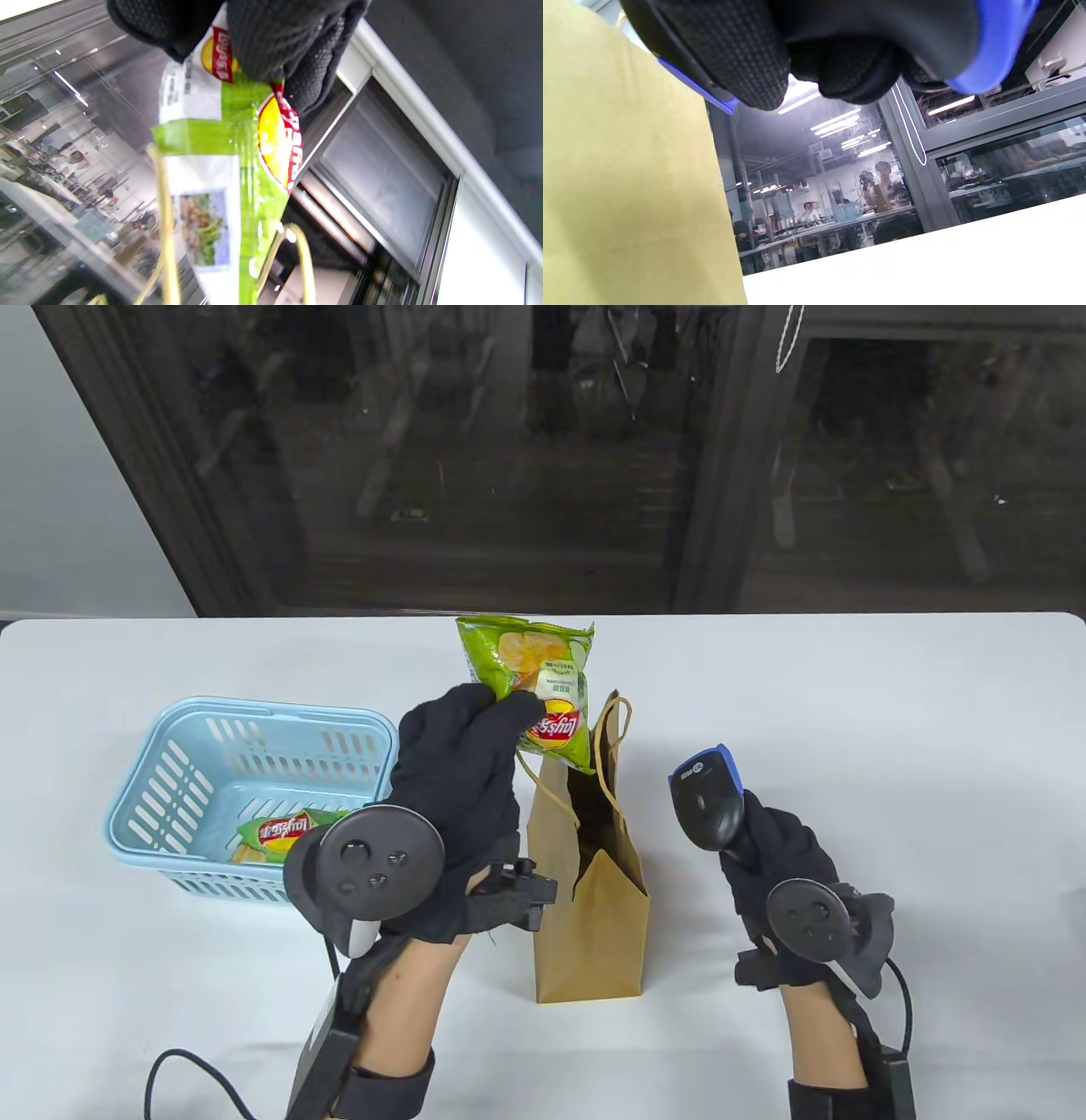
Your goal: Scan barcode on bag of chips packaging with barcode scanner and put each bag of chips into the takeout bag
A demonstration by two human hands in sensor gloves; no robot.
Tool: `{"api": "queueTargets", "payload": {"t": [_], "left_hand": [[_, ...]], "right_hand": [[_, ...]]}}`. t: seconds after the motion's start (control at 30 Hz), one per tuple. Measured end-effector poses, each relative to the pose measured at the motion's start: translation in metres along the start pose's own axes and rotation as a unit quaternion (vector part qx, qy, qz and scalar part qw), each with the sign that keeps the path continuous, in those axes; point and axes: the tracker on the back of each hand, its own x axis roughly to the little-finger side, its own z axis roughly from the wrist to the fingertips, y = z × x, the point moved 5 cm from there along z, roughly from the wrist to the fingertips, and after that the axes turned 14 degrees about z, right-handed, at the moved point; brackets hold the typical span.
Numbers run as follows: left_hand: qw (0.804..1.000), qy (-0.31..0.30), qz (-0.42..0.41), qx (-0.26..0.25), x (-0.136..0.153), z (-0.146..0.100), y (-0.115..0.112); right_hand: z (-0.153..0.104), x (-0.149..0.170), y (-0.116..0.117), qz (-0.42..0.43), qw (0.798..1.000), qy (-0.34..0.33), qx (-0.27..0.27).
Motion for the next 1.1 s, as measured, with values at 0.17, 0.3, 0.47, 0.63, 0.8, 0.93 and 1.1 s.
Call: {"api": "queueTargets", "payload": {"t": [0.17,0.3,0.47,0.63,0.8,0.93,1.1], "left_hand": [[0.996,-0.014,0.048,0.071,-0.015,0.0,-0.027],[0.991,-0.025,0.072,0.108,-0.022,-0.004,-0.044],[0.988,-0.037,0.083,0.126,-0.026,-0.006,-0.05],[0.986,-0.045,0.075,0.144,-0.024,-0.008,-0.052],[0.981,-0.044,0.081,0.171,-0.025,-0.009,-0.057],[0.975,-0.045,0.087,0.2,-0.026,-0.011,-0.064],[0.978,-0.046,0.073,0.188,-0.023,-0.01,-0.058]], "right_hand": [[-0.004,0.0,0.004,-0.011,1.0,-0.003,-0.007],[-0.005,0.003,0.009,-0.012,1.0,0.003,-0.027],[-0.005,0.007,0.011,-0.003,0.999,0.009,-0.034],[-0.005,0.007,0.012,-0.003,0.999,0.011,-0.038],[-0.005,0.006,0.014,-0.006,0.999,0.012,-0.047],[-0.006,0.006,0.015,-0.006,0.999,0.013,-0.051],[-0.005,0.006,0.015,-0.011,0.998,0.015,-0.055]]}}
